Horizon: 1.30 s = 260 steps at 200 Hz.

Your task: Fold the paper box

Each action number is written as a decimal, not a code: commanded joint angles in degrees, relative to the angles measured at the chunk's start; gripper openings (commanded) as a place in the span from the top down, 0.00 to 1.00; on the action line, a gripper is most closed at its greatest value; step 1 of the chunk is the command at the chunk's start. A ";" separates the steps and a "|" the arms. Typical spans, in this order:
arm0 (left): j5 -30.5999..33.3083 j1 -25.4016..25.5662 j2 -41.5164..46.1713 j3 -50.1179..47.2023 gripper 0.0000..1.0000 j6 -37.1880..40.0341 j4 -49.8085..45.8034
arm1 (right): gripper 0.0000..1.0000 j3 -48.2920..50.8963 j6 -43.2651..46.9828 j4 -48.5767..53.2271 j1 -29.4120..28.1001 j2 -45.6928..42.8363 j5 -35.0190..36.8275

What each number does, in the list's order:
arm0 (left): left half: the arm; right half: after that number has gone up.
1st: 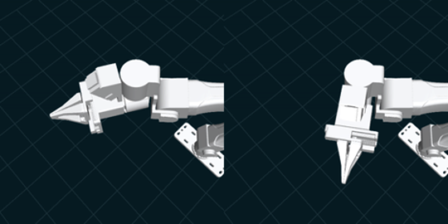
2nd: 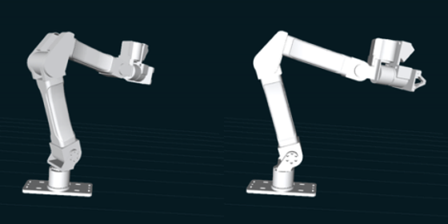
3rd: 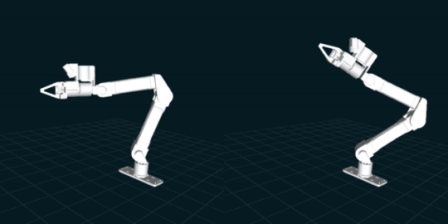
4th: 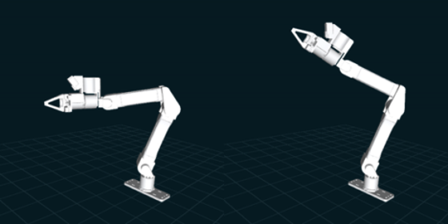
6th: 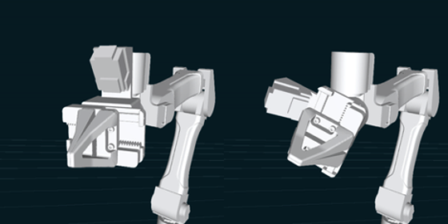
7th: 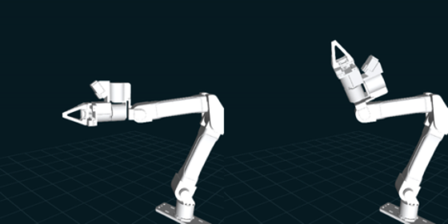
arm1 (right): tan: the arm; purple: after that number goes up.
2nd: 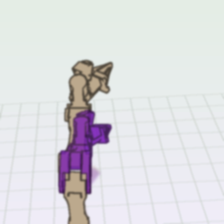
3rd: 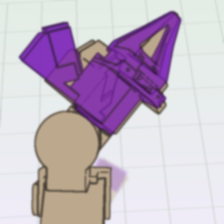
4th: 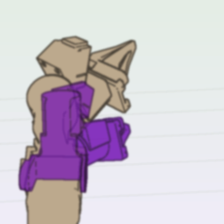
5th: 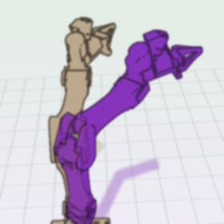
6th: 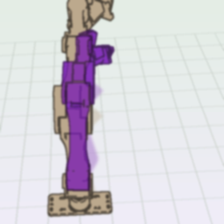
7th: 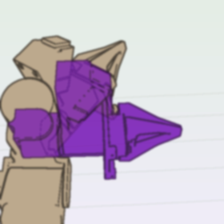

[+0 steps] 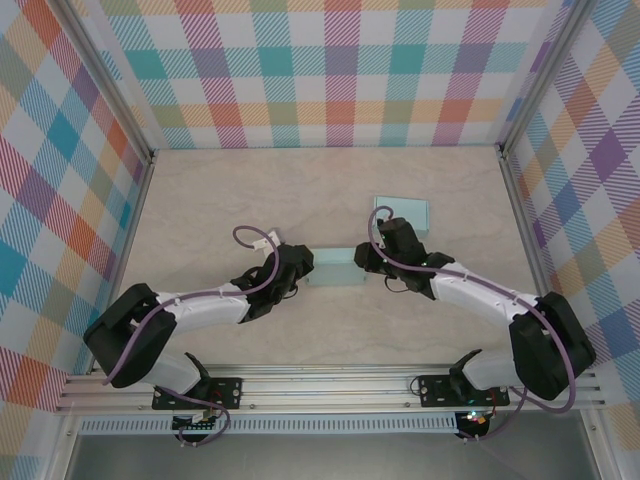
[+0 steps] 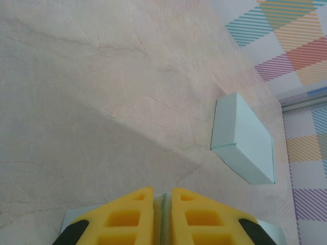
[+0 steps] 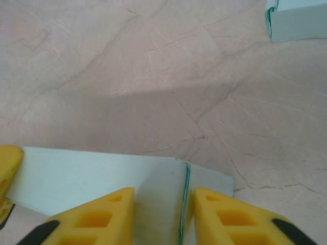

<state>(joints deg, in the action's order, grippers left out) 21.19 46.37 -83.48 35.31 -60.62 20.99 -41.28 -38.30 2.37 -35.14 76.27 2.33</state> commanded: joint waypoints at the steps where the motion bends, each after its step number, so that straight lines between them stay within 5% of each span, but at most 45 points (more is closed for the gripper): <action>1: -3.12 0.75 -4.92 -4.81 0.94 -0.46 -13.15 | 0.74 4.88 -0.27 -0.37 0.66 0.30 -4.34; 70: -3.56 0.76 -6.56 -6.19 1.00 -1.52 -11.45 | 0.86 14.47 -1.99 -13.06 0.95 -0.31 -6.96; 136: -4.88 0.93 -4.23 -3.56 1.00 0.89 -13.30 | 0.86 18.25 0.27 -17.73 0.95 -2.10 -6.75; 181: -3.90 1.01 1.49 -1.42 0.93 2.73 -16.67 | 0.81 16.92 1.50 -15.59 0.85 -4.22 -6.07; 260: -1.07 1.08 4.82 2.57 0.83 7.31 -19.09 | 0.54 10.20 2.07 -11.85 0.86 -5.42 -5.60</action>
<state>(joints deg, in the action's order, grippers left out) 20.53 46.63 -78.98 37.41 -56.01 9.80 -28.32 -38.04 -14.85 -33.74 70.98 -1.83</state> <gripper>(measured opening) 0.158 0.428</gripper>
